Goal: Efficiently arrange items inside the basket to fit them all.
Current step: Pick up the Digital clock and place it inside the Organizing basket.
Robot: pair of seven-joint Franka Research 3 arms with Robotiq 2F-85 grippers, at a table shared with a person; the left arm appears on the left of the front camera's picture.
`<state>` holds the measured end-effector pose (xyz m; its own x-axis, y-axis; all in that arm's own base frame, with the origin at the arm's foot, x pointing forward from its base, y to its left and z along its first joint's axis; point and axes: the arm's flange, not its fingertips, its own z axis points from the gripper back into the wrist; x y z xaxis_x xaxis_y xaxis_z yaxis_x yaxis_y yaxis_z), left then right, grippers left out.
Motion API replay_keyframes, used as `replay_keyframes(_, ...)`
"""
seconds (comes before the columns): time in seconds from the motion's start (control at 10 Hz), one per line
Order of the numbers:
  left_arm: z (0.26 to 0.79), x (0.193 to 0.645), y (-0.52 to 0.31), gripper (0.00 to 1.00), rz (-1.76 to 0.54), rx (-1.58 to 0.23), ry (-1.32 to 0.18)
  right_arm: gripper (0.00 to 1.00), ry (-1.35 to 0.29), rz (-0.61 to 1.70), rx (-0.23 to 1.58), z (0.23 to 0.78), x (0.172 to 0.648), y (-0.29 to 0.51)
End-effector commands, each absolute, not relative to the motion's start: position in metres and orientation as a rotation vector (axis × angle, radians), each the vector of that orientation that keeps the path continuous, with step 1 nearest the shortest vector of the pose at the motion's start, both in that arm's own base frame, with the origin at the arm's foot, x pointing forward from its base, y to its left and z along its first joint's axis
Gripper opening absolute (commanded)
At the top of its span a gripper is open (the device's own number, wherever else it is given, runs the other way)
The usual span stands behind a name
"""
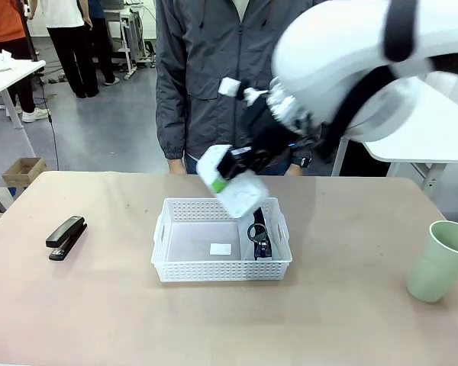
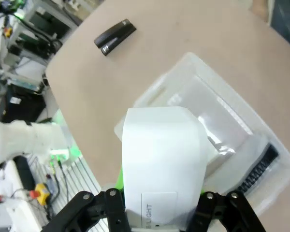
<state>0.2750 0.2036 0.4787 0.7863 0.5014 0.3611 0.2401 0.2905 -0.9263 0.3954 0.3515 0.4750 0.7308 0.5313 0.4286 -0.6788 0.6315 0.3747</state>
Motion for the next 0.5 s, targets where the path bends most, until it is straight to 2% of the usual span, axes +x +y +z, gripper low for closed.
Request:
replay_keyframes(0.0, 0.481, 0.276, 0.203, 1.0, 0.182, -1.303, -0.712, 0.45, -0.272, 0.625, 0.483, 0.459, 0.421, 0.394)
replay_keyframes(0.3, 0.481, 0.276, 0.203, 1.0, 0.182, -1.303, -0.712, 0.45, -0.279, 0.728, 0.418, 0.421, 0.436, 0.423)
replay_keyframes(0.4, 0.481, 0.276, 0.203, 1.0, 0.182, -1.303, -0.712, 0.45, -0.225, 0.732, 0.409, 0.41, 0.438, 0.426)
